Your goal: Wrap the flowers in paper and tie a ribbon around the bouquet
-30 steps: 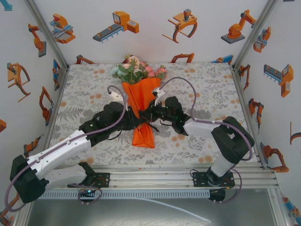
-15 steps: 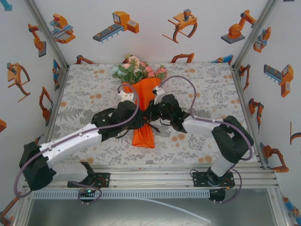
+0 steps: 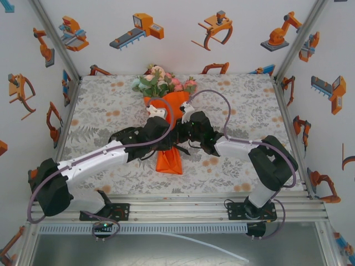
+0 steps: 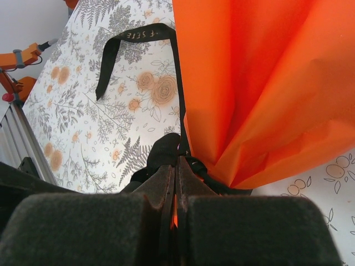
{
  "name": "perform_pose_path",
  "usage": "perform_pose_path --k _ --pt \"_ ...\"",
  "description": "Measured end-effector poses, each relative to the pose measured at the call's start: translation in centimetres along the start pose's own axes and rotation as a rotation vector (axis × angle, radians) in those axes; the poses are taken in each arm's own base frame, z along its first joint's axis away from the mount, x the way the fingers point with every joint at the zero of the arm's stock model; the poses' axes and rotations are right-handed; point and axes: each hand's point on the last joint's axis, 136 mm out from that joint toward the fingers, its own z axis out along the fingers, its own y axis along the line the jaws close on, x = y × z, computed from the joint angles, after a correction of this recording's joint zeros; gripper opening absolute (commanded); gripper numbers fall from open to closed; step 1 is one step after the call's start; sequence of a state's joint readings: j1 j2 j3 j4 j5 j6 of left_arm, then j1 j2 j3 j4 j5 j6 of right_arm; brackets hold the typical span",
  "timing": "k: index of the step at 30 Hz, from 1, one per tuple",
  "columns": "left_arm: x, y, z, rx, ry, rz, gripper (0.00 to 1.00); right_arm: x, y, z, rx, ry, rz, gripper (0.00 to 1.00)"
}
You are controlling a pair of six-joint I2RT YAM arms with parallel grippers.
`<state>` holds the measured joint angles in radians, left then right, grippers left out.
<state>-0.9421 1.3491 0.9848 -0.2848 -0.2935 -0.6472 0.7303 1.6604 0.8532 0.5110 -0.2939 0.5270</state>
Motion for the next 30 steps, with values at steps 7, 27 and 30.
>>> perform_pose_path --k 7,27,30 --pt "0.5 0.2 0.6 -0.015 0.016 0.019 0.23 0.0 0.0 0.0 0.002 0.002 0.001 0.0" --pt "-1.7 1.8 -2.2 0.127 -0.045 -0.102 0.0 0.5 -6.0 -1.1 0.224 0.017 0.063 0.0" --pt "-2.4 3.0 -3.2 0.133 -0.072 -0.149 0.0 1.0 -8.5 -2.0 0.313 0.027 0.085 0.0"
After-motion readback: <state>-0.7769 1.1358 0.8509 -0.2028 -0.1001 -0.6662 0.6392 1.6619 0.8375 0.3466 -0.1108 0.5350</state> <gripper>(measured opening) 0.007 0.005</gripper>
